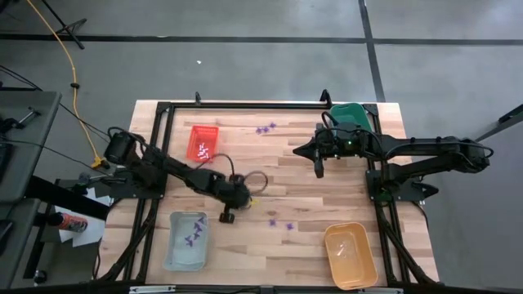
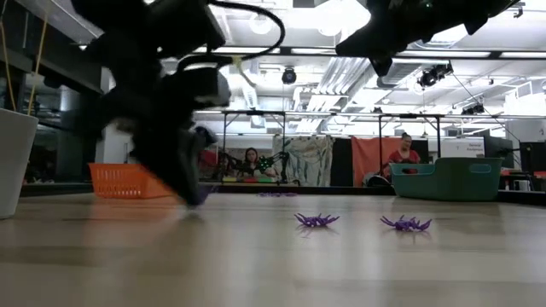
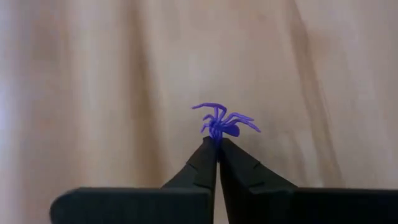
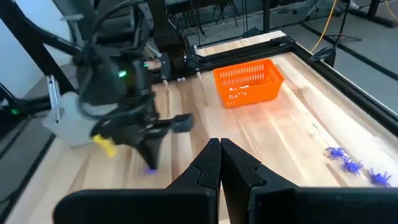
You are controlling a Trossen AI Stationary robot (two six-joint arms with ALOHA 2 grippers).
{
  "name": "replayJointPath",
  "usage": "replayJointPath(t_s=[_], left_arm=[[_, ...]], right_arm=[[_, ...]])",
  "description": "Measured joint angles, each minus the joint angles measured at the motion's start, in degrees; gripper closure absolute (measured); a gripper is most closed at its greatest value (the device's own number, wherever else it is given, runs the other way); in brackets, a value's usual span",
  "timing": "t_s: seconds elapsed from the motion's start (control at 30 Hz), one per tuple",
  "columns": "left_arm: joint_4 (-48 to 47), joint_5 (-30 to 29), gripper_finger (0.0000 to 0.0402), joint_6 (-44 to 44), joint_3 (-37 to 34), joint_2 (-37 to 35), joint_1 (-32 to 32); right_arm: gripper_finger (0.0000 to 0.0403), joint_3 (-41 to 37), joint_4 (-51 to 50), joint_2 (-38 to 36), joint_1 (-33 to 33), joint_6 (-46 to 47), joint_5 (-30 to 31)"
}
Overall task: Sort Halloween decoration
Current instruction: Put the violet spider toy into the yellow bin
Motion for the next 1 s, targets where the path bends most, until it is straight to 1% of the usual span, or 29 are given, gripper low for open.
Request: replayJointPath(t_s=[0.07,0.13,0.2,0.3,0.4,0.47,0.57,0.67,0.83,1.0], left_arm=[[-0.2,-1.3,0.0401,0.2,0.0,-3.4,2.2],[-0.5,-3.5,0.0401,1.3,0.2,-7.1,4.5],[-0.5,-4.4,0.0401,2.8,0.1,-10.5,7.1],[0.8,-5.5,0.0401,4.8,0.2,-16.3,11.2],[0.2,-10.1,0.0401,7.7,0.2,-20.1,13.9],[0.6,-11.9,0.0401,9.9,0.2,-21.6,15.0],[0.1,-12.1,0.0401,10.7,0.3,-22.0,16.4],[0.1,-12.0,0.0401,11.6,0.3,-21.2,16.9],[0.5,-12.3,0.0401,11.7,0.3,-19.5,16.8],[0.3,-12.1,0.0401,11.7,0.2,-18.3,16.8]], right_arm=[[0.0399,0.0,0.7,0.0,0.1,3.4,0.0],[0.0399,0.0,1.6,0.0,0.1,9.1,0.0],[0.0399,0.0,2.9,0.2,0.1,16.2,0.6],[0.0399,0.0,4.7,1.5,0.1,28.2,3.7],[0.0398,0.1,7.1,4.5,0.1,42.0,7.3],[0.0391,0.0,8.7,7.4,0.1,48.5,7.9],[0.0369,0.0,14.7,13.1,0.6,52.1,7.4],[0.0332,0.6,19.3,18.9,0.9,56.1,7.1],[0.0272,5.6,19.3,27.1,0.9,59.4,7.1],[0.0242,13.3,18.7,35.6,1.2,60.1,5.5]])
